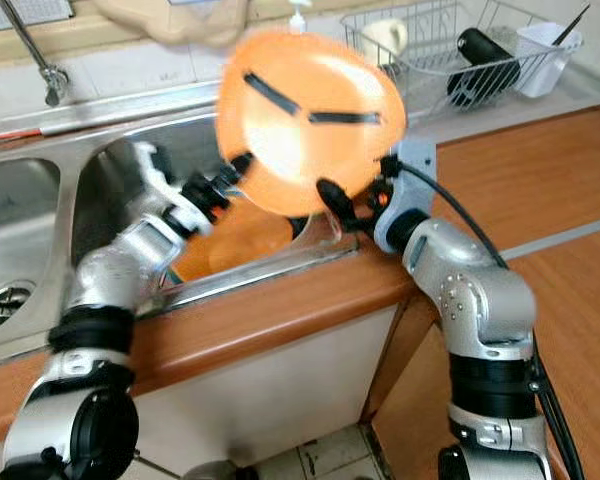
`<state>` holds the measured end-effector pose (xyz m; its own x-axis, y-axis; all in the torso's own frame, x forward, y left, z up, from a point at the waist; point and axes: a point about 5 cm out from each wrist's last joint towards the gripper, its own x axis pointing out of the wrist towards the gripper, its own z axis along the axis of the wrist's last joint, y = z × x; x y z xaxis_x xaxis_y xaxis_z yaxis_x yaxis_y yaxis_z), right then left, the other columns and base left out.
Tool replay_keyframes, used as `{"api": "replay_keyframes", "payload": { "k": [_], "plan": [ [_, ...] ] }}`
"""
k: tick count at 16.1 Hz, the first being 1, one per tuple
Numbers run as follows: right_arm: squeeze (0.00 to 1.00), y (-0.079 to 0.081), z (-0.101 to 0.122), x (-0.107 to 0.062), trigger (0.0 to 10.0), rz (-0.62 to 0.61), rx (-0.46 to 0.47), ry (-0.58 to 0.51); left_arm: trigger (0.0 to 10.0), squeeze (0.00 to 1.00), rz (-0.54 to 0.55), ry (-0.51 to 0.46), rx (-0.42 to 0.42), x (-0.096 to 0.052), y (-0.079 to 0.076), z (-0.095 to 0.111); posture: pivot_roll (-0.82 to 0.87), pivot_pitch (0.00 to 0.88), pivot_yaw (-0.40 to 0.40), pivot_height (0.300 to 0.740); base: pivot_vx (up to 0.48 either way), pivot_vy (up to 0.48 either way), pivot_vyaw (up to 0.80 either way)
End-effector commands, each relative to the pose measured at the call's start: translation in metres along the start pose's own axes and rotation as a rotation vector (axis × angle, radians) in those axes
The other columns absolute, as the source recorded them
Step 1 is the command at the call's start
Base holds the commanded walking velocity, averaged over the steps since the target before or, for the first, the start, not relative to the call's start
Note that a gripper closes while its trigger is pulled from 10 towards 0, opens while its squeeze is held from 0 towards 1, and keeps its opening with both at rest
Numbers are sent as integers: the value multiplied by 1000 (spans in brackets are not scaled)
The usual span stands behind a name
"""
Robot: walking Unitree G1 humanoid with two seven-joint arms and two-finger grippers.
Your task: Kitchen organization
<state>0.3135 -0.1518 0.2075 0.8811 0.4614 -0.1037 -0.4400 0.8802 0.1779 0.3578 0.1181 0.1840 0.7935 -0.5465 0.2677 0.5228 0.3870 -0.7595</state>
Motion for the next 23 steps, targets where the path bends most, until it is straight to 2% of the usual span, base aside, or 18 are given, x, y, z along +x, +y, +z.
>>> {"api": "replay_keyframes", "payload": {
  "k": [1,3,4,7,9,10,12,17,19,20,23],
  "plan": [
    [0,8,13,-3,10000,56,-29,-68,0,0,8,-90,42,-8,-7,22,-38,0,98,740,0,0,0],
    [0,13,16,-9,10000,101,-43,-98,0,0,67,-142,100,-23,-5,35,-38,0,97,740,0,0,0],
    [0,14,17,-10,10000,109,-48,-99,0,0,84,-149,114,-25,-4,36,-38,0,97,740,0,0,0],
    [0,23,12,-18,10000,177,-112,-64,0,0,268,-195,190,-52,9,49,-41,0,93,740,0,0,0],
    [0,27,5,-21,10000,212,-175,-8,0,0,396,-182,232,-63,20,50,-41,0,92,740,0,0,0],
    [0,29,3,-21,10000,229,-194,11,0,0,438,-189,225,-67,25,51,-41,0,92,740,0,0,0],
    [0,34,-4,-23,10000,261,-241,62,0,0,516,-154,229,-69,33,46,-44,0,93,740,0,0,0],
    [0,37,-12,-24,10000,289,-303,134,0,0,622,-12,185,-61,45,31,-55,0,101,740,0,0,0],
    [0,38,-15,-25,10000,297,-319,157,2118,0,655,52,167,-58,48,24,-59,0,108,740,0,0,0],
    [0,39,-17,-25,10000,300,-323,162,10000,0,672,67,173,-58,50,23,-60,0,114,740,0,0,0],
    [0,40,-19,-25,10000,304,-332,173,10000,0,713,135,137,-56,56,18,-62,0,119,740,0,0,0]
  ]
}}
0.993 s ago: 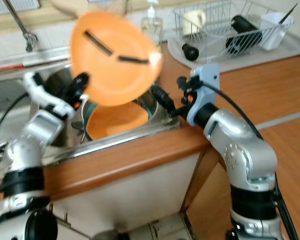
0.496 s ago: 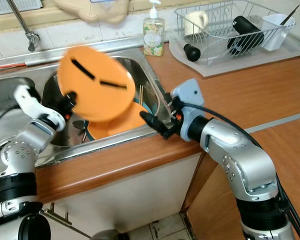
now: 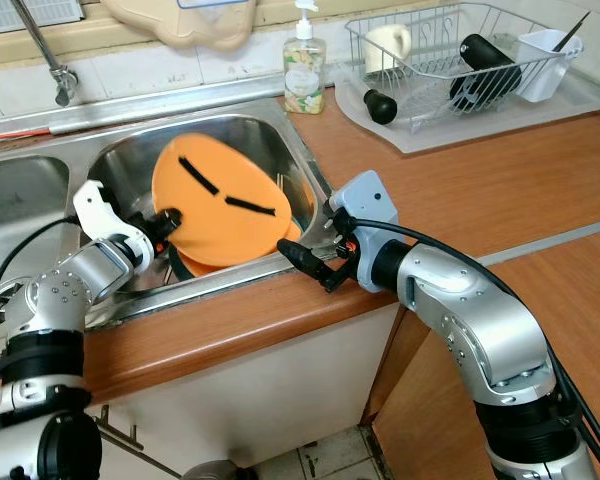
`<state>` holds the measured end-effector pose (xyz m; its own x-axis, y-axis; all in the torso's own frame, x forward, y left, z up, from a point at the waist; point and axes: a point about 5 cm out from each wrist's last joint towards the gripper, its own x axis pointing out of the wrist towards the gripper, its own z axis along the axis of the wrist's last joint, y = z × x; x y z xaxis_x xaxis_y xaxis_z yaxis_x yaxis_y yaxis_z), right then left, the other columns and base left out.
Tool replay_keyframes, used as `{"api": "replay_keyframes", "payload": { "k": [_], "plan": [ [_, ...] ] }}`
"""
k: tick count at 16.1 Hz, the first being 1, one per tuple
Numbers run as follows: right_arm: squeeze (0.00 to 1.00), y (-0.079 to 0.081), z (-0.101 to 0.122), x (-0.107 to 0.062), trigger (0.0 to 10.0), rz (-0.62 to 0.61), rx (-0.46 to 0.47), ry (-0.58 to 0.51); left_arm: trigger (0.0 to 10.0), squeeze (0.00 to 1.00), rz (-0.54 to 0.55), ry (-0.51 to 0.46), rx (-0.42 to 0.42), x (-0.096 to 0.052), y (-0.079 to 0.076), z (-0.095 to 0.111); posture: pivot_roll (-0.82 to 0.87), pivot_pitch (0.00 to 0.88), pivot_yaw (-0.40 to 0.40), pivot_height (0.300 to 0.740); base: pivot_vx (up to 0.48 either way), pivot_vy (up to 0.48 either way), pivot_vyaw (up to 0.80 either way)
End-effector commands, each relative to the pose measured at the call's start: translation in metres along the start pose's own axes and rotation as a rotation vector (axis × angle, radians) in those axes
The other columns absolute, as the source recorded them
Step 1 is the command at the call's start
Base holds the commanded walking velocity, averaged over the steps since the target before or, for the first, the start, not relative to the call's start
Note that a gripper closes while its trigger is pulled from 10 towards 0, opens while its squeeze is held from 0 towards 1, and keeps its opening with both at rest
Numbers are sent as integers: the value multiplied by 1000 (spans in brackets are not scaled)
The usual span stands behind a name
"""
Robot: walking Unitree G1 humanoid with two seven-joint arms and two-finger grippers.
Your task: Kitchen organization
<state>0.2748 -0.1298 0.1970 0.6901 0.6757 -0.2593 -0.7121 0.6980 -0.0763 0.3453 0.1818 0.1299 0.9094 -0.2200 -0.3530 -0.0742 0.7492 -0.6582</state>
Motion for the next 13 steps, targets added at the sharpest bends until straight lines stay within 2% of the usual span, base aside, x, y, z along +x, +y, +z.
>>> {"api": "replay_keyframes", "payload": {
  "k": [1,2,3,8,11,13],
  "plan": [
    [0,6,2,0,10000,21,-25,4,10000,0,17,5,33,0,-3,6,-63,0,119,740,0,0,0],
    [0,6,1,0,10000,17,-25,11,10000,341,26,17,44,1,-2,4,-63,0,119,740,0,0,0],
    [0,5,1,0,10000,15,-25,13,10000,1000,31,21,45,2,-1,4,-61,0,117,740,0,0,0],
    [0,4,-1,1,10000,7,-22,21,10000,1000,35,31,75,0,1,4,-57,0,116,740,0,0,0],
    [0,3,-6,1,10000,-22,-22,44,10000,1000,59,48,142,-5,6,2,-57,0,118,740,0,0,0],
    [0,0,-7,-2,10000,-66,-8,45,10000,1000,56,47,267,-13,6,2,-57,0,119,740,0,0,0]
  ]
}}
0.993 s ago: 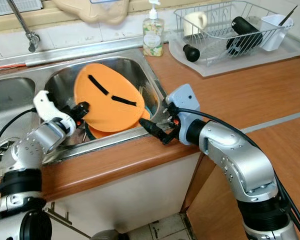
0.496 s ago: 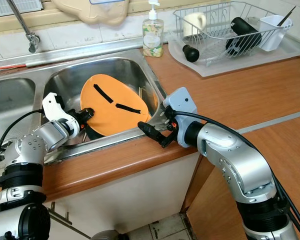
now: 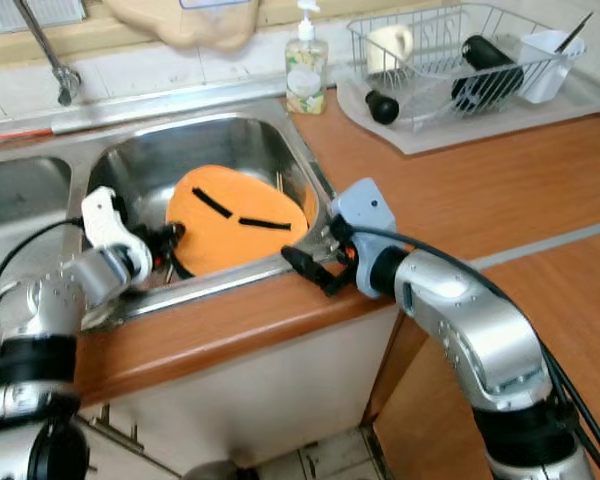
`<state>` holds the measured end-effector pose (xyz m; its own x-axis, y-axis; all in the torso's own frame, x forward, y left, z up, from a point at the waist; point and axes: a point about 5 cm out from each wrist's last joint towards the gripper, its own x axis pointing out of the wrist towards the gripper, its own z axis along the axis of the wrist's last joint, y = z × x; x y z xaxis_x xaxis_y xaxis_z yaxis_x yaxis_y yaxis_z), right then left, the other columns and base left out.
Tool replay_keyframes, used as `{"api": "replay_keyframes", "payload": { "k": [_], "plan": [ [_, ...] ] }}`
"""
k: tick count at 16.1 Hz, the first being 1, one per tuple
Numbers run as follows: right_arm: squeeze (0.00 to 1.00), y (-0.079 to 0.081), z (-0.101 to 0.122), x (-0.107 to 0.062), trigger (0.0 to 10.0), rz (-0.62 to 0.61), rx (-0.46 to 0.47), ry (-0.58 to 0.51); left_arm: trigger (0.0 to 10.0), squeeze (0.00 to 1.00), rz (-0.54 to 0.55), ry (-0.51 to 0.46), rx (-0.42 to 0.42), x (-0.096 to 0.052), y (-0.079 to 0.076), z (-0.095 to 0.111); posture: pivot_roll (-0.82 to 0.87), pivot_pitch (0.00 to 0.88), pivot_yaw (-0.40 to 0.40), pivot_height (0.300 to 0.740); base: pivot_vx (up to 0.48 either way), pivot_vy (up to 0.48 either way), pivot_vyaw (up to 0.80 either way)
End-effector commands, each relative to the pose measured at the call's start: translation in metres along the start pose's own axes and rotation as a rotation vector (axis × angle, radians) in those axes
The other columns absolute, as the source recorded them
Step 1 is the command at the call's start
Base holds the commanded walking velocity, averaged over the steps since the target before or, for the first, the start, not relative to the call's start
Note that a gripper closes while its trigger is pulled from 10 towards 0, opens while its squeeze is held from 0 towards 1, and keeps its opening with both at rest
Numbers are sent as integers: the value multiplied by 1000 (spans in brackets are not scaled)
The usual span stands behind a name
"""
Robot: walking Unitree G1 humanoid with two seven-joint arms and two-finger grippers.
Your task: Kitchen organization
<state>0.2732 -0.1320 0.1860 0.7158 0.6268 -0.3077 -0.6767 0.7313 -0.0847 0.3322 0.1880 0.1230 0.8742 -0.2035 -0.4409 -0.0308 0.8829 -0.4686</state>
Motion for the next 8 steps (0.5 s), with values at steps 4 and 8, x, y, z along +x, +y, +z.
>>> {"api": "replay_keyframes", "payload": {
  "k": [4,8],
  "plan": [
    [0,-11,2,-5,10000,-145,-29,-7,10000,1000,33,-61,312,-18,-4,19,-55,0,118,740,0,0,0],
    [0,-15,4,-7,10000,-207,-42,-36,10000,1000,70,-88,595,-30,-7,25,-54,0,114,740,0,0,0]
  ]
}}
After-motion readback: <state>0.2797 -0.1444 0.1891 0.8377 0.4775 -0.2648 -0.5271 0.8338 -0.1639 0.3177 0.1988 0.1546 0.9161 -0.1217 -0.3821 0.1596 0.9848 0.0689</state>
